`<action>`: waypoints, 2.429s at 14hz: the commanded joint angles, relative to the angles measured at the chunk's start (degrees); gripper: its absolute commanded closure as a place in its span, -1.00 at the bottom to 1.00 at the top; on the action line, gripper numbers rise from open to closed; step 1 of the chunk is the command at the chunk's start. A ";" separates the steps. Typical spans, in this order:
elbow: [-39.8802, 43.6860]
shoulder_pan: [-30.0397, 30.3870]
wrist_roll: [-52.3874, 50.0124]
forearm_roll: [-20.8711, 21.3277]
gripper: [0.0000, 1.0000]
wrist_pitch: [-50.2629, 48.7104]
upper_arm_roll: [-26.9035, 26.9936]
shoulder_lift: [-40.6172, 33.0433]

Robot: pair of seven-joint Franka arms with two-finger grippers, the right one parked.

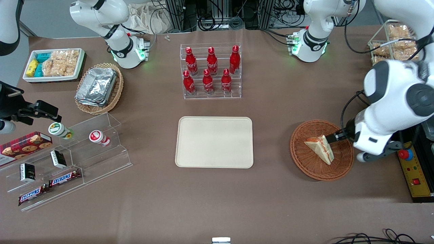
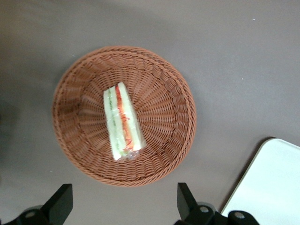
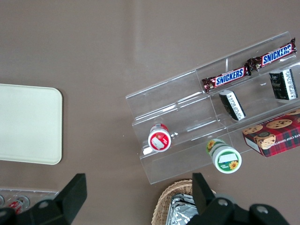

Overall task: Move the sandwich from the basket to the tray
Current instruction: 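Move the left gripper over the sandwich in the wicker basket, then lower the open left gripper around the wrapped sandwich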

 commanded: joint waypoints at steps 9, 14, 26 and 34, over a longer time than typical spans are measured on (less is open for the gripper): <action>-3.38 -3.42 -20.08 7.73 -1.00 12.60 0.18 9.38; -6.36 -2.98 -20.00 10.63 -1.00 14.61 0.36 9.82; -9.01 -2.01 -20.00 10.55 -0.98 20.51 0.53 12.81; -4.54 -1.84 -19.29 10.55 -0.99 15.52 0.62 12.28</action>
